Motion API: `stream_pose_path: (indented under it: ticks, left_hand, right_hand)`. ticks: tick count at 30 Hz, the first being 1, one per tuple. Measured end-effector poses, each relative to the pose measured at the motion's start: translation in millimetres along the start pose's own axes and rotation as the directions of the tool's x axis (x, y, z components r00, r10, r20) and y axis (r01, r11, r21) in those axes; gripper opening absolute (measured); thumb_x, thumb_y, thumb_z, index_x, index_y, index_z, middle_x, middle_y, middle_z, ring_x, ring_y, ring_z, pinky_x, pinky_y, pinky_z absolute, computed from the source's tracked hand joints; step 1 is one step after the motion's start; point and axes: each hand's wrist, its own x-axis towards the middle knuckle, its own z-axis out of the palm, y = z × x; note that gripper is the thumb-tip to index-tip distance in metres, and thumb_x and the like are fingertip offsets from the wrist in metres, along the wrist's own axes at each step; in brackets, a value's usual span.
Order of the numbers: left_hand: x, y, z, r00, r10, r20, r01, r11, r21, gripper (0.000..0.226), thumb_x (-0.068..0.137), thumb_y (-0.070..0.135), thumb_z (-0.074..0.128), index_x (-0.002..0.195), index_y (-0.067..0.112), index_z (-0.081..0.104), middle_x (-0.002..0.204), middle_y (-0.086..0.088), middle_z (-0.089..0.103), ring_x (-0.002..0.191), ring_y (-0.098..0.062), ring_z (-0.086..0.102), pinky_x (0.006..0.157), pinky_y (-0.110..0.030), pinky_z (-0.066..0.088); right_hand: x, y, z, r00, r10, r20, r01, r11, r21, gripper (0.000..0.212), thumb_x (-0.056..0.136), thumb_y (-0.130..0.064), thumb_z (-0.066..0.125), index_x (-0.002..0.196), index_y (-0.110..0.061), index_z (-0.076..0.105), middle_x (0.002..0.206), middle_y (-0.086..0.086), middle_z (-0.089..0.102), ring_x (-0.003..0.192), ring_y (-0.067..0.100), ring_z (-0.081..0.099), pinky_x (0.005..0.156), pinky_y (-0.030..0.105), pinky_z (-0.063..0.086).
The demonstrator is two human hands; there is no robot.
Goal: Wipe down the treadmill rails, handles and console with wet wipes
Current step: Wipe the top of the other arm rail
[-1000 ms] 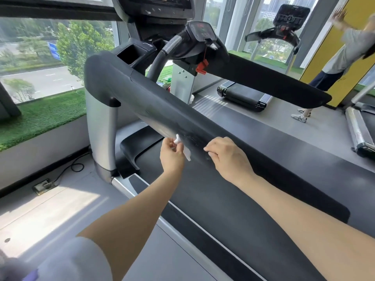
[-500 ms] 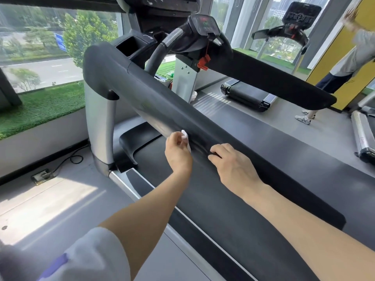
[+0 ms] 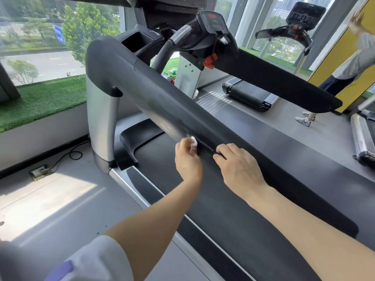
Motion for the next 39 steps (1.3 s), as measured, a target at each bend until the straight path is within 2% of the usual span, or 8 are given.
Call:
stream_pose_path:
  ticks: [3, 9, 15, 20, 22, 27, 32, 39]
  left_hand:
    - [-38, -9, 3, 0.991, 0.069, 0.117, -0.064, 0.997, -0.044, 0.020, 0.091, 0.004, 0.053, 0.083, 0.022, 0.056, 0.089, 0.010, 0.053, 0.075, 0.000, 0.053, 0.066, -0.008, 0.038]
    - [30, -7, -4, 0.994, -0.088, -0.067, 0.086, 0.996, -0.028, 0.018, 0.094, 0.006, 0.045, 0.083, 0.017, 0.053, 0.090, 0.006, 0.049, 0.072, -0.015, 0.049, 0.061, -0.014, 0.030]
    - [-20, -15, 6, 0.997, -0.028, 0.078, 0.034, 0.997, -0.070, 0.016, 0.097, 0.013, 0.049, 0.082, 0.018, 0.050, 0.088, 0.005, 0.049, 0.068, -0.004, 0.049, 0.061, -0.008, 0.036]
    - [41, -8, -5, 0.996, -0.083, -0.033, 0.082, 0.996, -0.031, 0.020, 0.093, 0.002, 0.038, 0.083, 0.016, 0.047, 0.094, -0.002, 0.050, 0.070, -0.014, 0.045, 0.068, -0.021, 0.035]
    - [55, -8, -8, 0.993, -0.103, -0.055, 0.103, 0.995, -0.004, 0.021, 0.090, -0.001, 0.034, 0.083, 0.016, 0.045, 0.095, -0.004, 0.049, 0.071, -0.016, 0.043, 0.065, -0.019, 0.032]
    - [-2, -17, 0, 0.995, -0.035, 0.098, 0.038, 0.999, -0.028, 0.016, 0.095, 0.005, 0.043, 0.083, 0.016, 0.046, 0.092, -0.002, 0.048, 0.066, -0.011, 0.044, 0.060, -0.016, 0.034]
    - [59, 0, -13, 0.994, -0.089, -0.060, 0.089, 0.996, -0.015, 0.020, 0.090, 0.000, 0.034, 0.084, 0.014, 0.046, 0.095, -0.002, 0.048, 0.072, -0.017, 0.044, 0.059, -0.016, 0.028]
    - [31, 1, -2, 0.986, 0.163, -0.019, -0.162, 0.986, 0.039, 0.019, 0.097, 0.005, 0.044, 0.085, 0.017, 0.052, 0.092, 0.007, 0.045, 0.083, -0.024, 0.051, 0.064, -0.022, 0.035]
  right_hand:
    - [4, -4, 0, 1.000, -0.016, -0.020, 0.016, 1.000, -0.013, 0.021, 0.059, 0.004, 0.069, 0.075, -0.009, 0.067, 0.084, 0.005, 0.062, 0.074, 0.023, 0.059, 0.055, 0.030, 0.047]
    - [6, -6, 1, 1.000, -0.009, 0.009, 0.009, 0.997, -0.075, 0.022, 0.055, 0.008, 0.065, 0.066, -0.010, 0.063, 0.085, 0.005, 0.061, 0.072, 0.023, 0.056, 0.055, 0.028, 0.042]
    - [10, -8, 1, 1.000, -0.025, 0.011, 0.026, 0.994, -0.103, 0.017, 0.062, 0.004, 0.052, 0.067, -0.010, 0.062, 0.088, 0.006, 0.062, 0.075, 0.024, 0.057, 0.055, 0.029, 0.043]
    - [15, -11, 4, 1.000, -0.002, 0.021, 0.004, 0.994, -0.109, 0.018, 0.056, 0.006, 0.061, 0.065, -0.010, 0.061, 0.086, 0.007, 0.060, 0.072, 0.024, 0.055, 0.054, 0.029, 0.041]
    - [15, -12, 4, 1.000, -0.001, 0.025, 0.003, 0.994, -0.109, 0.018, 0.056, 0.006, 0.061, 0.066, -0.010, 0.062, 0.087, 0.006, 0.060, 0.072, 0.024, 0.055, 0.054, 0.029, 0.041]
    - [15, -11, 5, 1.000, -0.006, 0.020, 0.008, 0.993, -0.119, 0.017, 0.057, 0.005, 0.061, 0.065, -0.010, 0.060, 0.087, 0.007, 0.059, 0.072, 0.025, 0.053, 0.054, 0.030, 0.041]
    - [15, -11, 5, 0.999, 0.007, 0.041, -0.002, 0.994, -0.107, 0.023, 0.051, 0.006, 0.069, 0.066, -0.010, 0.061, 0.087, 0.006, 0.059, 0.072, 0.025, 0.054, 0.053, 0.030, 0.042]
    - [7, -6, 1, 1.000, 0.000, 0.007, 0.000, 0.999, -0.049, 0.022, 0.052, 0.006, 0.068, 0.067, -0.009, 0.062, 0.088, 0.007, 0.061, 0.073, 0.025, 0.056, 0.056, 0.030, 0.043]
